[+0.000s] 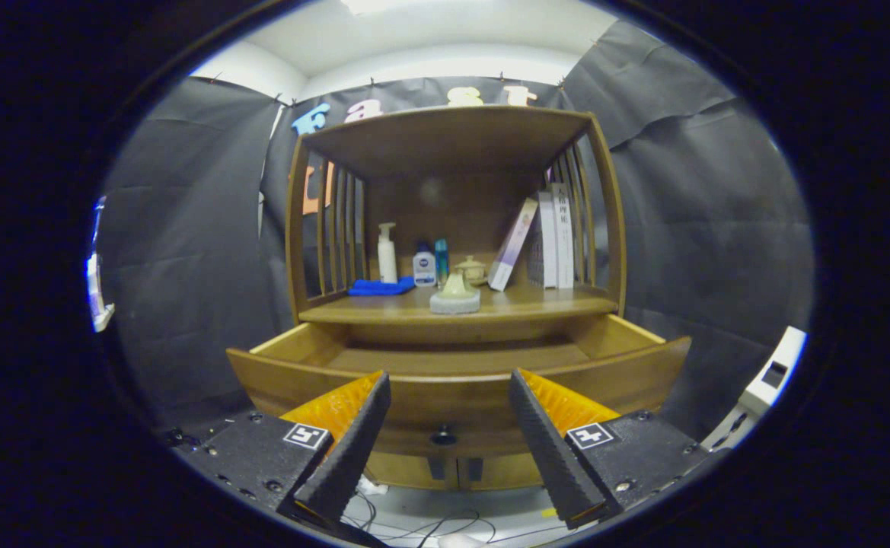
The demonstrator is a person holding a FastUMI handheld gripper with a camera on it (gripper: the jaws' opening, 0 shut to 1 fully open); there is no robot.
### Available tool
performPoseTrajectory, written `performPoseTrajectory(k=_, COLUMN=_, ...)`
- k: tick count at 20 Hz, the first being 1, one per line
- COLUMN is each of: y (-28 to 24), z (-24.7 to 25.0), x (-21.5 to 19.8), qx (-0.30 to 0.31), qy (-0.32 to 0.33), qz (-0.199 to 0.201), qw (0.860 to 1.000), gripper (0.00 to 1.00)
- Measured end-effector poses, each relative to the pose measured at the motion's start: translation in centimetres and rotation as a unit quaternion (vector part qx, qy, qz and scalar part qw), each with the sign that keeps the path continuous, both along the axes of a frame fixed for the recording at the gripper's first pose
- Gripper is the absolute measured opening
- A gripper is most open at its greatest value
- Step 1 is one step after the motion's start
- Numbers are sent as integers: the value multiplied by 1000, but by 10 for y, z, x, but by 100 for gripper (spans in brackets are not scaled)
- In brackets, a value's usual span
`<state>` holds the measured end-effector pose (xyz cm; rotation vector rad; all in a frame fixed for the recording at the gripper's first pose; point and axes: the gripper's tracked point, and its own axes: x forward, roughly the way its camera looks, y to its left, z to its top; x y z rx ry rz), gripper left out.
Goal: Pull open the drawer, take out the items inside it, and place them on the countertop above the cabinet.
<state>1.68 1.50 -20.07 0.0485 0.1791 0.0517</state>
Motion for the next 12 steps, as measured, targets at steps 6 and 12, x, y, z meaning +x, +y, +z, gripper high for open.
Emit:
performPoseTrajectory(k=6, y=10, z=-73, x=18, qx=-6, qy=47, qz=-6, qw=999, gripper=99)
performPoseTrajectory(k=12, y=17, z=-76, x=40, qx=-4, qy=51, qz=-10, qw=999, gripper=99)
